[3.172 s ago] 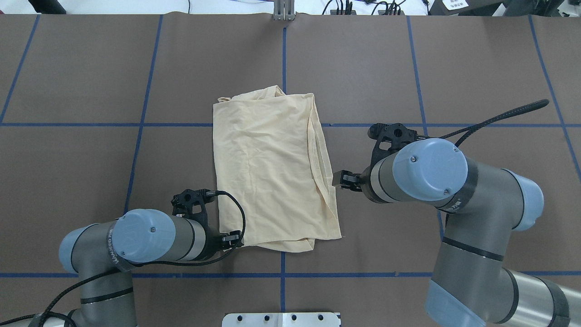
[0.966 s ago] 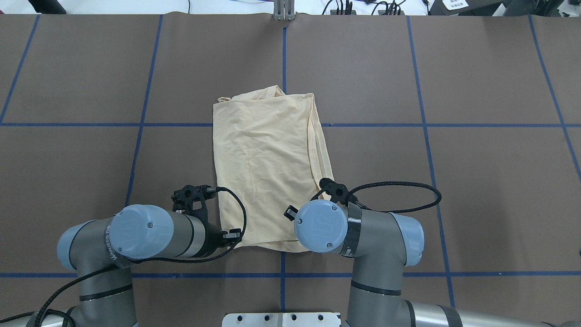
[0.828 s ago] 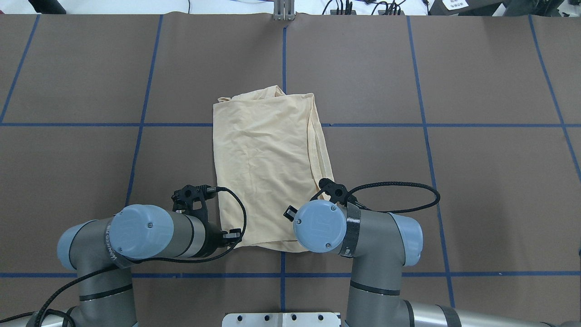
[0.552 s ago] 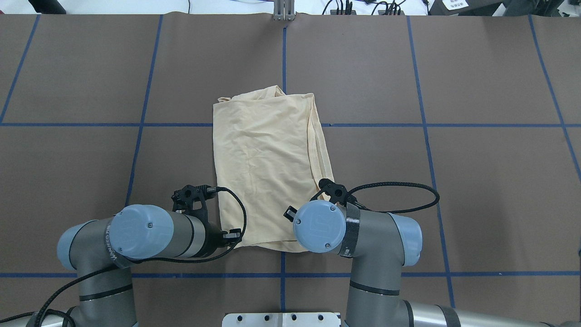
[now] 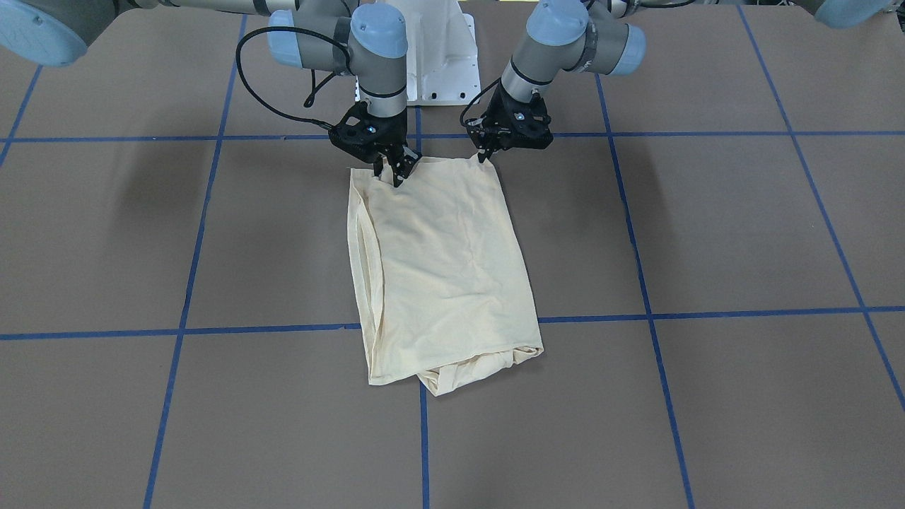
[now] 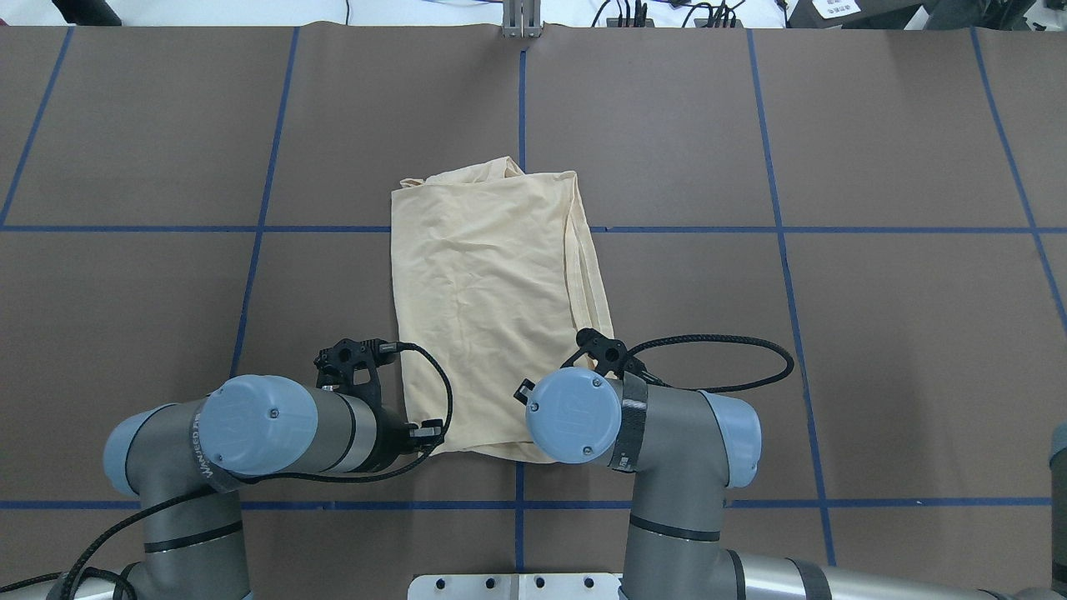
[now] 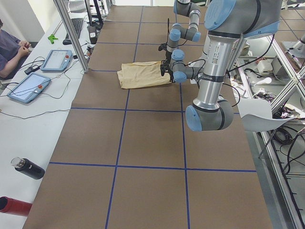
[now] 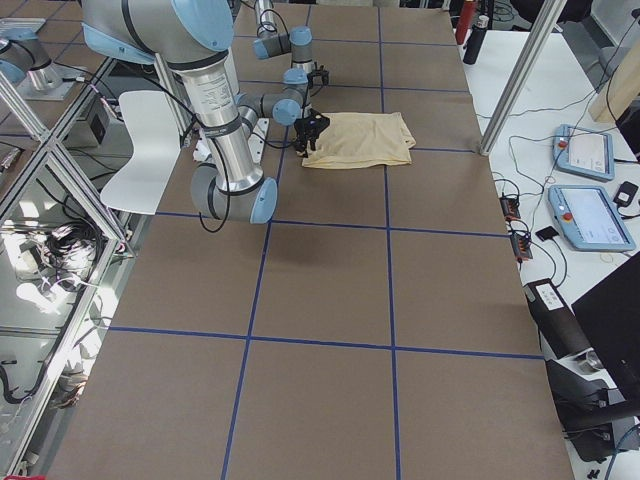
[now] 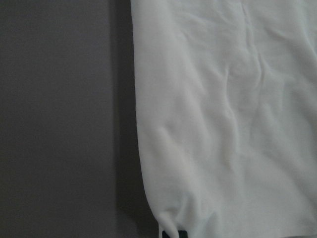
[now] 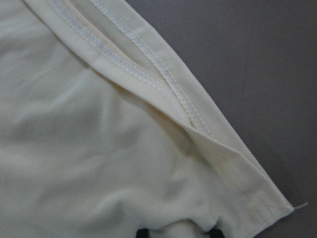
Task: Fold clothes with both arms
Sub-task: 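Grasp the near edge corners of the shirt with both grippers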
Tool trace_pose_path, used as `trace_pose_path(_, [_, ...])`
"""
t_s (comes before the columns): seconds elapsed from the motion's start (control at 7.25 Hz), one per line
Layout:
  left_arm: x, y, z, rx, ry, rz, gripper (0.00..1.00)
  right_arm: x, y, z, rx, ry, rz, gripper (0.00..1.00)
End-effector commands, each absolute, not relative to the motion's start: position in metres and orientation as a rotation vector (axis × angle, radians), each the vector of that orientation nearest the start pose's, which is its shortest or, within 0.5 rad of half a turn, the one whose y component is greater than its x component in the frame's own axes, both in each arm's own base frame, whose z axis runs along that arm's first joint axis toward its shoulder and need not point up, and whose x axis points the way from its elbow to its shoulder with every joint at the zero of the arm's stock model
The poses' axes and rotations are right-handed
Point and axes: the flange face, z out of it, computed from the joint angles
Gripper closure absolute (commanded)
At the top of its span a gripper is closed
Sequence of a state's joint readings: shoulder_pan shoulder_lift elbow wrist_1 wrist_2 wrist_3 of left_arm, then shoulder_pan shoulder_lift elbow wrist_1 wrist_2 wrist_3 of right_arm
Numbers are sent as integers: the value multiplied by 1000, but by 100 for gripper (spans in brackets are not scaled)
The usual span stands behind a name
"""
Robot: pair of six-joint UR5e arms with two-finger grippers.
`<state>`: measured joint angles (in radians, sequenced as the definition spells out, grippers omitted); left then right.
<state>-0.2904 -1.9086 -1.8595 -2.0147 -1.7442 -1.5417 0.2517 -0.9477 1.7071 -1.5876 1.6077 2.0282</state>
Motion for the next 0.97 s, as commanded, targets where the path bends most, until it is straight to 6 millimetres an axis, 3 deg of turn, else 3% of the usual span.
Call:
trace_pose_path(0.0, [533, -280, 291, 16, 1084, -142, 100, -622, -294, 238, -130, -755, 701, 87])
trace_pose_path(0.14, [533, -280, 291, 16, 1083, -142, 100, -622, -294, 236, -136, -757, 711, 100])
trace_pose_path(0.55, [533, -280, 290, 17, 1086, -140, 100, -616, -296, 231, -135, -775, 708, 100])
trace_pose_path(0.83, [526, -278, 280, 18, 1108, -133, 100, -584, -291, 222, -146, -816, 704, 100])
